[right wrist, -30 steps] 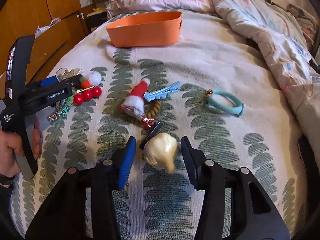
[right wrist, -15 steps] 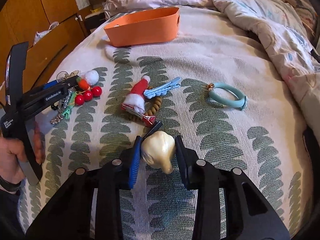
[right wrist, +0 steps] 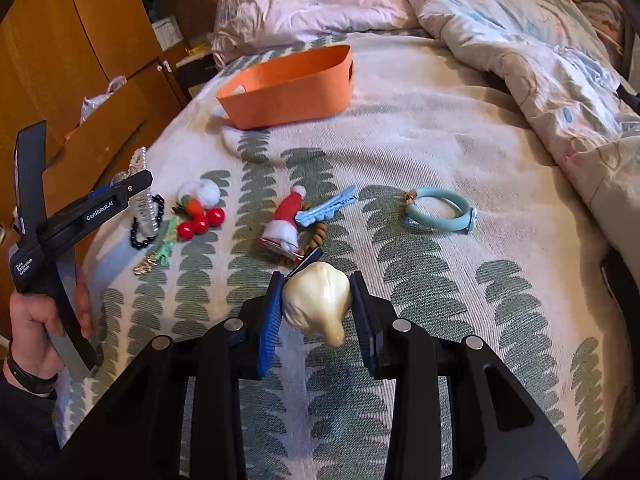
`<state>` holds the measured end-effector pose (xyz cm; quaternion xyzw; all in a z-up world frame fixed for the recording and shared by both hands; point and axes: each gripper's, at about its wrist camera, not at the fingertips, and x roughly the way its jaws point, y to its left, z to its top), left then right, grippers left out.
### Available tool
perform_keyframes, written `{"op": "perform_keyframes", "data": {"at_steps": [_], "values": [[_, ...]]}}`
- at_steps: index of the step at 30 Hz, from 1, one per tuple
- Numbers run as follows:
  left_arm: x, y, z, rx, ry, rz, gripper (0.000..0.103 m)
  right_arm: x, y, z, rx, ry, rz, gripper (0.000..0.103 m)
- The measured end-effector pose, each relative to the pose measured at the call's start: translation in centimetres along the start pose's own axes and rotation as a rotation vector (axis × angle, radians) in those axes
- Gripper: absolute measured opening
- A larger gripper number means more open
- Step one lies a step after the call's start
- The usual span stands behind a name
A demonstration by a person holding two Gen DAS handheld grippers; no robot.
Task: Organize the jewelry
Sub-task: 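Carry hair clip with left gripper away and release it while right gripper lifts white ornament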
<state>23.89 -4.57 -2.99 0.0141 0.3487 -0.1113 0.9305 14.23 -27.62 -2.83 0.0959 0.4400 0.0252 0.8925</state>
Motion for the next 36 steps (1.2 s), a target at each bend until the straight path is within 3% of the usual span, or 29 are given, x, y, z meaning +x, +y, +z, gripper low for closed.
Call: {"op": "perform_keyframes", "data": {"at_steps": [1, 12, 23, 32, 33, 36], "values": [[-0.6, -0.1, 0.1, 0.003, -0.007, -0.002, 0.041, -0.4, 0.1, 0.0, 0.001, -0.008, 0.009, 0.035], [-6.5, -0.2, -0.7, -0.007, -0.047, -0.030, 0.041, -6.0, 2.5, -0.8, -0.002, -0.103, 0.080, 0.035], [-14.9, -0.4, -3.7, -0.023, -0.107, -0.063, 0.039, -11.6, 3.7, -6.9, 0.041, -0.140, 0.149, 0.035], [-18.4, -1.3, -7.4, -0.035, -0.074, -0.095, 0.039, -13.3, 4.7, -11.8, 0.062, -0.131, 0.171, 0.035], [-18.2, -1.5, -7.7, -0.030, -0.067, -0.080, 0.040, -13.3, 4.8, -12.2, 0.058, -0.127, 0.165, 0.035], [-16.9, -1.6, -8.8, -0.022, -0.042, -0.037, 0.069, -12.3, 4.9, -12.6, 0.054, -0.100, 0.157, 0.035]]}}
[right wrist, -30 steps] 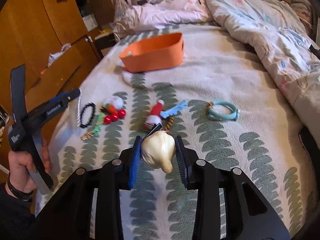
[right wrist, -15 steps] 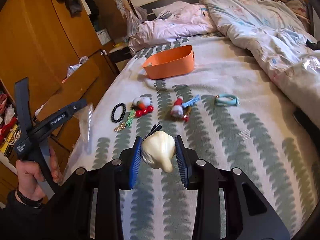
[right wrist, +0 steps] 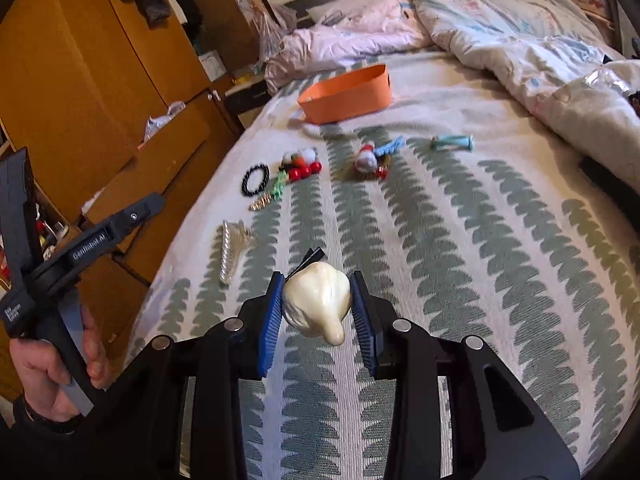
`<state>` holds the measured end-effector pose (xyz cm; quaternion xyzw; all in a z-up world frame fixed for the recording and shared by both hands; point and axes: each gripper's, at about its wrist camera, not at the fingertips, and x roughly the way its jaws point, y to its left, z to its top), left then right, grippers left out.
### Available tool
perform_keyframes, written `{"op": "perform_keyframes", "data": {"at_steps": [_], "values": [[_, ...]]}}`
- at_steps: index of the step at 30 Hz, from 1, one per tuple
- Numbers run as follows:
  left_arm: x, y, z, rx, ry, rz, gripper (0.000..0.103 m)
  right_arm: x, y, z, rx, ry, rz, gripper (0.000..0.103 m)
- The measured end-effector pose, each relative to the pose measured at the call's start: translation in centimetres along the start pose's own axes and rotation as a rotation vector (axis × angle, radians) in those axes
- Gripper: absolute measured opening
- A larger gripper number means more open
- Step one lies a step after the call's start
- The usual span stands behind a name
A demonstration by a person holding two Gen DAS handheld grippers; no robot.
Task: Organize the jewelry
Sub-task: 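Carry hair clip with left gripper away and release it while right gripper lifts white ornament, then lower white ornament onto the bed cover and open right gripper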
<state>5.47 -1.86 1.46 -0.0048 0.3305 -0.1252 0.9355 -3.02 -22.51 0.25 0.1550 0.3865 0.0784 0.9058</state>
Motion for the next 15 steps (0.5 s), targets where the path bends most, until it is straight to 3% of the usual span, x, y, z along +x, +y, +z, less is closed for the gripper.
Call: {"op": "perform_keyframes", "data": {"at_steps": [8, 12, 15], "values": [[3.3, 0.5, -2.3, 0.012, 0.040, 0.049, 0.072, 4.6, -1.0, 0.1, 0.009, 0.060, -0.057, 0.035], [3.6, 0.3, -2.9, 0.022, 0.038, 0.056, 0.083, 6.0, -0.3, 0.9, -0.031, 0.040, -0.080, 0.035], [3.7, 0.3, -3.1, 0.021, 0.041, 0.055, 0.084, 6.9, -0.1, 1.0, -0.058, 0.050, -0.093, 0.038]]}}
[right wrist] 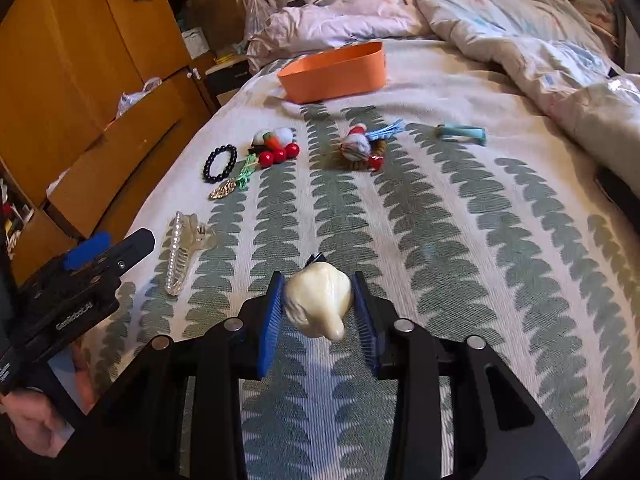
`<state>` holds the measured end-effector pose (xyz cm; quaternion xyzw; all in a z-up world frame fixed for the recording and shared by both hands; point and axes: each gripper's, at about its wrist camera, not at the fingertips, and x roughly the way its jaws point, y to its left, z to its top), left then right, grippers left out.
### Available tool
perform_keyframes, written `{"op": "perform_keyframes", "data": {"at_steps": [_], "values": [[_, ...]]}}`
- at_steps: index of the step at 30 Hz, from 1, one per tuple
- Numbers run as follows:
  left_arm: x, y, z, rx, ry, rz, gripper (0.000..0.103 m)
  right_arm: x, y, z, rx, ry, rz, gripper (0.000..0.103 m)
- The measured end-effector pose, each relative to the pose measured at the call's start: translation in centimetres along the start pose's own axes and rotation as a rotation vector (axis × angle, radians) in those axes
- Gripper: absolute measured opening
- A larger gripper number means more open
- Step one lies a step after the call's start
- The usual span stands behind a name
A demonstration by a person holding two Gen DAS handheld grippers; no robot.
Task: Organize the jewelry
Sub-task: 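Lower white ornament onto the bed cover and open right gripper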
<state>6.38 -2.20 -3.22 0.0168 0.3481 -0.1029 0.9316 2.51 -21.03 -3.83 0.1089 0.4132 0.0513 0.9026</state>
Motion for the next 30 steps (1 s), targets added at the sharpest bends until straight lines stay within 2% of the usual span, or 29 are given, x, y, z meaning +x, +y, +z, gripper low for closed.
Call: {"op": "perform_keyframes", "data": {"at_steps": [1, 3, 5, 11, 14, 20, 25, 30], "values": [[0.0, 0.1, -0.1, -0.004, 0.001, 0.000, 0.085, 0.3, 0.0, -0.1, -0.007, 0.010, -0.003, 0.040], [-0.1, 0.4, -0.1, -0.020, 0.004, -0.009, 0.085, 0.3, 0.2, -0.3, -0.023, 0.007, -0.020, 0.049], [-0.3, 0.7, -0.1, -0.029, 0.003, -0.010, 0.087, -0.3, 0.5, -0.4, -0.041, -0.015, -0.033, 0.066], [-1.5, 1.2, -0.2, -0.042, -0.019, -0.012, 0.090, -5.4, -0.2, -0.2, -0.041, -0.195, -0.047, 0.097], [-1.7, 1.2, -0.3, -0.043, -0.022, -0.010, 0.090, -7.3, -1.7, -0.2, 0.011, -0.254, -0.059, 0.100], [-2.8, 0.4, -0.5, -0.022, -0.051, 0.006, 0.090, -7.6, -3.7, -0.4, 0.116, -0.233, -0.023, 0.100], [-3.4, 0.0, -0.5, -0.001, -0.061, 0.023, 0.091, -7.3, -2.6, -0.9, 0.083, -0.197, -0.035, 0.100], [-3.4, -0.1, -0.4, 0.005, -0.062, 0.043, 0.091, -7.3, -1.4, -1.3, 0.038, -0.205, -0.062, 0.100]]}}
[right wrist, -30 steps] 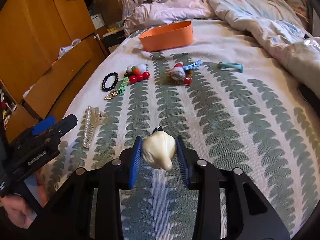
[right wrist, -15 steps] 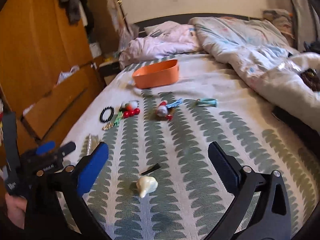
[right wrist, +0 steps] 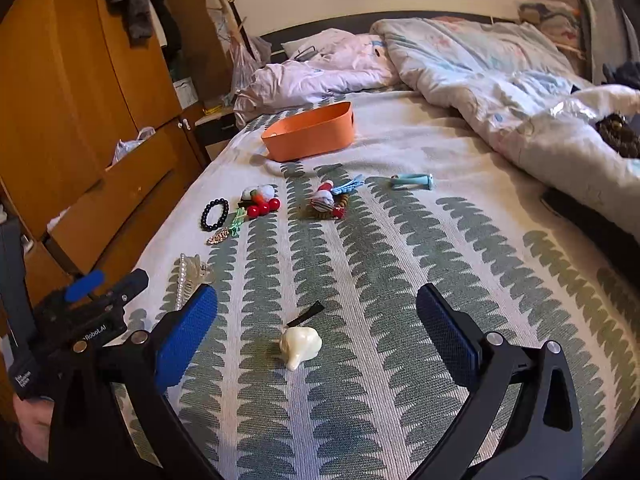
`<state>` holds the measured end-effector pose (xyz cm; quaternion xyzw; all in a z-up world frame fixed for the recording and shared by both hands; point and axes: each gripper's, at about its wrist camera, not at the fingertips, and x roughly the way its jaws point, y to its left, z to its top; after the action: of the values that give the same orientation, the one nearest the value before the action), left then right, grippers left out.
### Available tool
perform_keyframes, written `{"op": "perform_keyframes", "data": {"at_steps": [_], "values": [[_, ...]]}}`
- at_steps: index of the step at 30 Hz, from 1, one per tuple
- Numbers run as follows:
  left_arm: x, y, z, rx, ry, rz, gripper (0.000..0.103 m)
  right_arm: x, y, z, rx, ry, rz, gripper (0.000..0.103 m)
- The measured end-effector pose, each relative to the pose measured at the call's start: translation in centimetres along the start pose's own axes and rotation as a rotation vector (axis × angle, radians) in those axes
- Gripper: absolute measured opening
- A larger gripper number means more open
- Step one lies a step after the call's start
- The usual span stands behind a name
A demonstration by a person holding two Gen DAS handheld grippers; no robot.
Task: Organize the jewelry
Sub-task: 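Lower white ornament onto the bed cover and open right gripper, then move right gripper to teal bangle while left gripper moves to black bead bracelet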
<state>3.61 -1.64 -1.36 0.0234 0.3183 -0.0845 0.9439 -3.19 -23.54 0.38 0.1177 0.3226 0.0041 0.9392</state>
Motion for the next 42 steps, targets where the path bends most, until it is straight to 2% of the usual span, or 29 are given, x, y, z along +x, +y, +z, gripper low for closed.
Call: {"op": "perform_keyframes", "data": {"at_steps": [7, 22, 28, 34, 42], "values": [[0.0, 0.1, 0.0, -0.003, 0.007, 0.018, 0.091, 0.2, 0.4, -0.4, 0.001, 0.024, 0.021, 0.100], [0.2, 0.2, -0.2, 0.003, 0.009, 0.047, 0.092, -0.3, 1.3, -0.6, -0.038, 0.014, 0.024, 0.100], [0.7, 0.8, -0.2, -0.012, 0.034, 0.057, 0.097, 0.6, 2.0, -1.1, -0.063, 0.061, 0.025, 0.100], [1.0, 0.9, -0.4, -0.012, 0.047, 0.065, 0.097, 0.9, 3.4, -1.8, -0.115, 0.082, 0.024, 0.100], [1.9, 1.5, 2.0, -0.036, 0.040, 0.014, 0.097, 0.1, 0.6, 0.1, -0.040, 0.037, 0.011, 0.100]]}}
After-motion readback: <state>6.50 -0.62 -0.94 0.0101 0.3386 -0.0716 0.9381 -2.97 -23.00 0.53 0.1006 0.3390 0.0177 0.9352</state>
